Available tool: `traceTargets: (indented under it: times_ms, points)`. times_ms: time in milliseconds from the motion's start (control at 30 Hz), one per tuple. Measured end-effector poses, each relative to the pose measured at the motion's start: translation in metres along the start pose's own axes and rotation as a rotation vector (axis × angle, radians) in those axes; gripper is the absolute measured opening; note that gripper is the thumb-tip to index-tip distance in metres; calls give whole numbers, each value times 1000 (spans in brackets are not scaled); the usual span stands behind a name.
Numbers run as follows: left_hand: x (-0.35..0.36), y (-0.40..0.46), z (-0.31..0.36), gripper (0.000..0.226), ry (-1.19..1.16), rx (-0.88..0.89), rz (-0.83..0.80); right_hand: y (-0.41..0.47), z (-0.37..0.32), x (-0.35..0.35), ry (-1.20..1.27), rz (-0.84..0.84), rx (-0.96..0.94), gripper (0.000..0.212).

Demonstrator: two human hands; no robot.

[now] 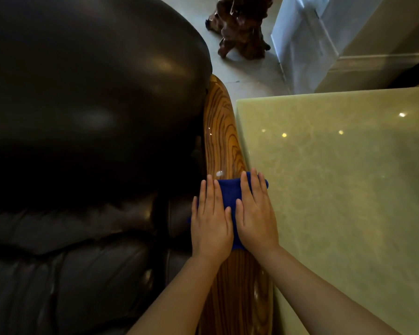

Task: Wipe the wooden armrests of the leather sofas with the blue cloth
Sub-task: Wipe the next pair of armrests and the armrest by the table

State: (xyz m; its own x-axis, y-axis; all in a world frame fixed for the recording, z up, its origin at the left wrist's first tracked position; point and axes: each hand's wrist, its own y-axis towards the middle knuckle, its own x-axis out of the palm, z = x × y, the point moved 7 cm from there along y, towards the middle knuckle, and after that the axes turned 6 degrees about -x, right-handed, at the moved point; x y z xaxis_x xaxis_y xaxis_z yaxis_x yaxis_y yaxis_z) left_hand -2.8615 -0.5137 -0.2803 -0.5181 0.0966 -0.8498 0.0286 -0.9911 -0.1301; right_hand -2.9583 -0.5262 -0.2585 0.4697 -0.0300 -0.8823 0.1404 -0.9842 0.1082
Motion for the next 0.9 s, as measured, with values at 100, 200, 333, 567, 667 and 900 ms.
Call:
traceTargets:
  times_ms: [100,200,333,567,667,900]
  points:
    - [-4,19,3,59,-39,15,-12,19,3,1,18,-12,7,55]
    - [-8,38,8,58,-66,19,-9,39,6,3,40,-23,-8,54]
    - [-13,62,13,58,-89,26,-5,63,11,4,130,-25,5,55]
    - [-16,94,19,58,-40,39,31,94,19,9,260,-50,12,56]
    - [-18,104,21,57,-42,41,50,105,23,11,315,-37,5,55]
    - [-24,125,25,57,8,34,83,131,25,12,355,-13,-23,52]
